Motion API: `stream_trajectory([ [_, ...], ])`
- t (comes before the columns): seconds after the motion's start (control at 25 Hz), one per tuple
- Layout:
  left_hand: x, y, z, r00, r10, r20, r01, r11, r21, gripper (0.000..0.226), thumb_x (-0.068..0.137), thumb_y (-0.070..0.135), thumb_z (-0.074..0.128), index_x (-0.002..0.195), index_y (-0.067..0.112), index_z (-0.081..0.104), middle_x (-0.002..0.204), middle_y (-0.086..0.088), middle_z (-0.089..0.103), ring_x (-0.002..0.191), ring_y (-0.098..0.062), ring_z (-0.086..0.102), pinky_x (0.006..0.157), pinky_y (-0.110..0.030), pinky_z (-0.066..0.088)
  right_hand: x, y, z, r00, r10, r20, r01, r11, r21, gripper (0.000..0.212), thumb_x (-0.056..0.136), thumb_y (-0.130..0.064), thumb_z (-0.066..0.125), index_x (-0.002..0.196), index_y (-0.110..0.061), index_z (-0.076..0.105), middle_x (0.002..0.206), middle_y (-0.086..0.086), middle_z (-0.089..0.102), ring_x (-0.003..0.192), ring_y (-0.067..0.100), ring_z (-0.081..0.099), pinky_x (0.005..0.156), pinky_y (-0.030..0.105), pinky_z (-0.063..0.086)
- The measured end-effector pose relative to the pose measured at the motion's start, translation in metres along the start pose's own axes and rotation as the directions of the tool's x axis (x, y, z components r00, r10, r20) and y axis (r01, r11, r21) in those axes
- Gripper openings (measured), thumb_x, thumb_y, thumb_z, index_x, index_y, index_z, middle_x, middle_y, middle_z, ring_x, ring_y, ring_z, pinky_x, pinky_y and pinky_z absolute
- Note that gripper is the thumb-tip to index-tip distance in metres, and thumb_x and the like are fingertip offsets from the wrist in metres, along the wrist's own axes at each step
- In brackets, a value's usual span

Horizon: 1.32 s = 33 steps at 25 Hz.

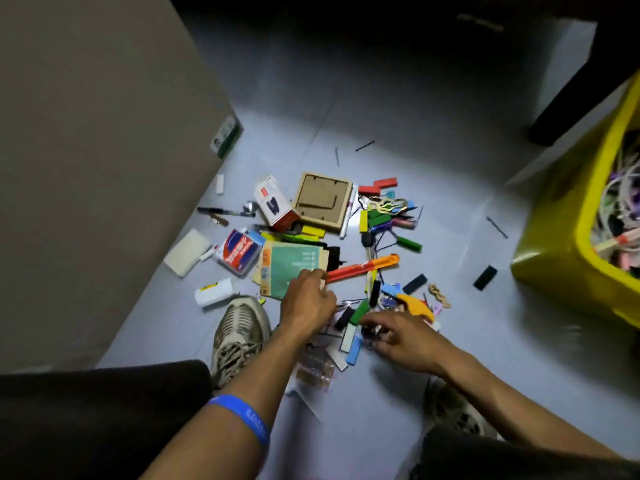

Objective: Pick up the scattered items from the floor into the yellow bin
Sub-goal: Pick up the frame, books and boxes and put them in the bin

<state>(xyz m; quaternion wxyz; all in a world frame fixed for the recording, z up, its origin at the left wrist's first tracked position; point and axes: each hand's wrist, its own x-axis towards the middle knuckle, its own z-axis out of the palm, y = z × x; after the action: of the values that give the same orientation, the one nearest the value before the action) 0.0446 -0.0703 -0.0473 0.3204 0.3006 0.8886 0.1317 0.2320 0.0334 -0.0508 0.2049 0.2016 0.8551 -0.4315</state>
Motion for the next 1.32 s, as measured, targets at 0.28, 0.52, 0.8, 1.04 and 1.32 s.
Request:
stream_trajectory([
  [0.28, -0.068, -0.041, 0.067, 0.79, -0.611, 0.05, 0.595, 0.745, -0.301, 0.063, 0.084, 0.03, 0.061, 0.141, 0.028, 0.034, 0.14, -0.008, 0.031, 0.127, -0.034, 0.035, 0.104, -0.045, 0.037, 0.031, 0.019, 0.034, 0.943, -0.226, -0.243, 0.04, 0.804, -0.593, 0.051, 0.073, -0.016, 0.08, 0.121, -0.021, 0.062, 0.128, 0.012, 0.061, 0.105, 0.037, 0.061, 0.079, 0.049, 0.05],
  [0.52, -0.04, -0.022, 0.059, 0.936, -0.348, -0.059, 0.289, 0.851, -0.438, 0.039, 0.09, 0.022, 0.058, 0.128, 0.025, 0.048, 0.127, 0.002, 0.043, 0.108, -0.02, 0.05, 0.091, -0.04, 0.05, 0.0, 0.032, 0.007, 0.968, -0.041, -0.248, -0.05, 0.936, -0.349, 0.017, 0.091, -0.033, 0.057, 0.104, -0.025, 0.063, 0.097, 0.0, 0.068, 0.088, 0.023, 0.062, 0.064, 0.031, 0.044],
  [0.8, -0.103, -0.036, 0.075, 0.626, 0.191, 0.756, -0.212, 0.975, -0.071, 0.023, 0.078, 0.028, 0.067, 0.097, 0.019, 0.073, 0.099, -0.003, 0.074, 0.092, -0.023, 0.067, 0.086, -0.034, 0.055, -0.015, 0.046, 0.019, 0.888, 0.303, 0.347, -0.233, 0.945, -0.229, 0.03, 0.088, -0.038, 0.057, 0.116, -0.03, 0.063, 0.118, -0.007, 0.062, 0.105, 0.014, 0.058, 0.092, 0.033, 0.048],
  [1.04, -0.094, -0.02, 0.101, 0.734, 0.299, 0.611, -0.47, 0.871, 0.139, 0.018, 0.084, 0.013, 0.05, 0.101, 0.012, 0.054, 0.106, -0.018, 0.06, 0.098, -0.039, 0.058, 0.083, -0.041, 0.047, -0.001, 0.053, -0.009, 0.977, 0.212, 0.005, -0.204, 0.934, 0.295, 0.023, 0.089, -0.02, 0.068, 0.109, -0.031, 0.068, 0.111, -0.009, 0.069, 0.099, 0.007, 0.064, 0.095, 0.035, 0.051],
  [1.32, -0.051, -0.017, 0.069, 0.976, -0.161, -0.148, 0.151, 0.985, -0.079, 0.029, 0.09, 0.034, 0.055, 0.118, 0.028, 0.052, 0.122, 0.001, 0.055, 0.107, -0.02, 0.052, 0.09, -0.043, 0.049, -0.004, 0.063, -0.022, 0.669, 0.49, -0.559, -0.366, 0.872, 0.326, 0.041, 0.088, -0.028, 0.067, 0.127, -0.024, 0.059, 0.13, 0.006, 0.056, 0.111, 0.026, 0.057, 0.091, 0.037, 0.048],
])
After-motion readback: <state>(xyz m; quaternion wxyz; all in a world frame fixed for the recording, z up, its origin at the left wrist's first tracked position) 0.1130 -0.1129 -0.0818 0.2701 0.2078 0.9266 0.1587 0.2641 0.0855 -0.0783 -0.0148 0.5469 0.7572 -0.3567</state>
